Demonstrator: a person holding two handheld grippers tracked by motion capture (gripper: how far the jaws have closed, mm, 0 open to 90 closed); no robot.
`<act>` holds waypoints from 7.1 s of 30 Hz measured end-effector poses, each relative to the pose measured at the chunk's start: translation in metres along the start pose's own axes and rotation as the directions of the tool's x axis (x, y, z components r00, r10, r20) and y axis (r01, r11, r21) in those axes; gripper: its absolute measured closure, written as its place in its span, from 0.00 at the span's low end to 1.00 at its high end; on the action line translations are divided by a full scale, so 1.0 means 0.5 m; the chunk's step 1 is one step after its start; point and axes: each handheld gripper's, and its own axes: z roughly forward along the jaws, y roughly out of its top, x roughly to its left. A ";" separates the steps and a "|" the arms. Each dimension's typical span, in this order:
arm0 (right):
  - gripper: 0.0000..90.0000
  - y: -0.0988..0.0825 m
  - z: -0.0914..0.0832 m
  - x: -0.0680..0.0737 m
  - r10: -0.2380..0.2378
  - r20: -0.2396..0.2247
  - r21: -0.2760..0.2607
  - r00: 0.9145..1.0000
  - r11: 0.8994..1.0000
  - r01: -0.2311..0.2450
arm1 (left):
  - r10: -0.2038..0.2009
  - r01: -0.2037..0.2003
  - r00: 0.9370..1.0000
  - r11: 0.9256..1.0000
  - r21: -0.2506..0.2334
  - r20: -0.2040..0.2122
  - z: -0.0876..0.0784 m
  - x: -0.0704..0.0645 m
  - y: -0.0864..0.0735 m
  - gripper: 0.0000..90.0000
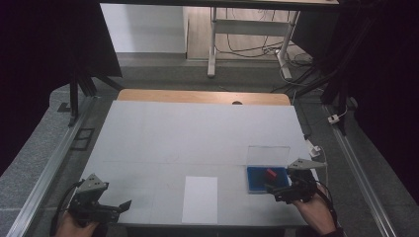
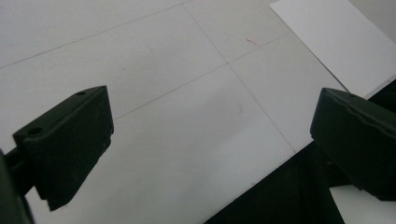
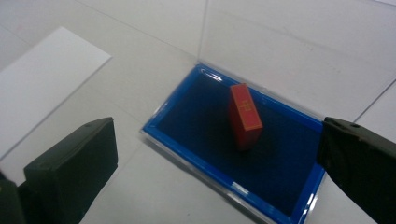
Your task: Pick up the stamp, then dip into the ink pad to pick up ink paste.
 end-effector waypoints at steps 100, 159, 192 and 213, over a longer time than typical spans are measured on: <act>0.88 0.037 0.030 -0.040 -0.116 -0.066 0.030 0.991 0.993 0.118 | 0.002 -0.003 1.000 1.000 0.030 0.016 0.006 0.002 0.003 0.01; 0.89 0.032 0.079 -0.033 -0.101 -0.044 0.136 0.994 0.985 0.106 | 0.003 -0.004 1.000 0.999 0.041 0.015 0.009 0.002 0.005 0.01; 0.88 0.033 0.034 -0.059 -0.002 -0.019 0.027 1.000 1.000 0.003 | 0.001 -0.002 1.000 0.999 0.043 0.021 0.008 0.003 0.005 0.01; 0.88 0.025 0.066 -0.063 -0.014 -0.013 0.121 1.000 0.992 0.015 | 0.007 -0.008 1.000 0.999 0.041 0.017 0.008 0.001 0.005 0.01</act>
